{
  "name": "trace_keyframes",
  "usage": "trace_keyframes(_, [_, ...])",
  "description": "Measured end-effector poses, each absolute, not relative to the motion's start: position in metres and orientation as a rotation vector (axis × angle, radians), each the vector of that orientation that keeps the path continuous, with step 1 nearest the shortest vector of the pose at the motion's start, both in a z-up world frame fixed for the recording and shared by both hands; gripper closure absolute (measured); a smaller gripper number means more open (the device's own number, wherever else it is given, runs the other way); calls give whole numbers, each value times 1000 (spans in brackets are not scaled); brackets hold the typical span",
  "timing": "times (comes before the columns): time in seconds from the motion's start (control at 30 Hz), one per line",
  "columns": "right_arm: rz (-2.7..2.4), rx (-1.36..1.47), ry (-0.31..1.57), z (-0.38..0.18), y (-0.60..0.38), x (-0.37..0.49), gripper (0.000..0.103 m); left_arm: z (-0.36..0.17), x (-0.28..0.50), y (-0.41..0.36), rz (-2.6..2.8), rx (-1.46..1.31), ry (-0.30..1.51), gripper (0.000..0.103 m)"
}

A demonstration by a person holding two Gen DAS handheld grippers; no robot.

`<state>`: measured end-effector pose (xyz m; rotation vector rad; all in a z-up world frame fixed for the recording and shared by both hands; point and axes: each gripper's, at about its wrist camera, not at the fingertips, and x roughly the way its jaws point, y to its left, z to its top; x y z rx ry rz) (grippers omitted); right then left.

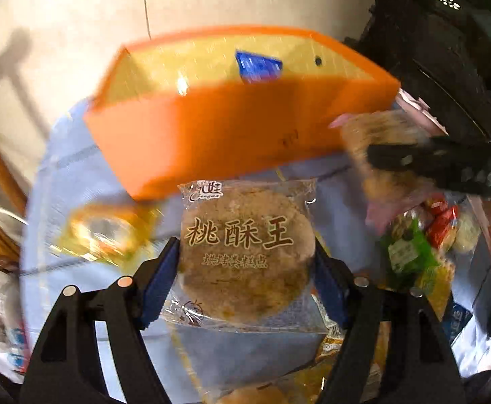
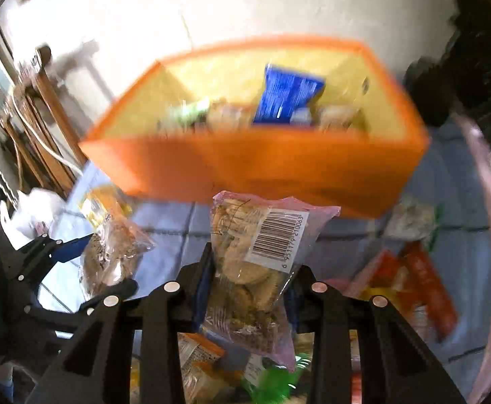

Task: Organize snacks
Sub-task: 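Carry a round pastry with the left tool while the right tool carries a cookie bag to the box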

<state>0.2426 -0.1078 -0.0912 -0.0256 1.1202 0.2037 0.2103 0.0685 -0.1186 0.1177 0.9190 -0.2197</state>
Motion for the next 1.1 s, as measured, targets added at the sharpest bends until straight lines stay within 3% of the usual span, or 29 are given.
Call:
trace_keyframes(0.23, [128,-155,911,-13,-127,272,67,-40,232,73,-81,82,793,30])
trace_keyframes(0.47, [62,-128,873,5,-139,316,67,7,272,78,25,-93,744,30])
trace_keyframes(1.0, [50,-144,865,21,-126,356,65,13,312,67,-4,-21,728,30])
trace_keyframes(1.03, [33,-150,860,21,-125,359,51,13,314,67,-2,-22,724,23])
trace_keyframes(1.07, [16,-159,854,21,-125,360,8,13,315,68,5,-23,716,4])
trace_keyframes(1.1, [-17,-167,826,24,-126,358,5,15,315,69,14,-30,699,4])
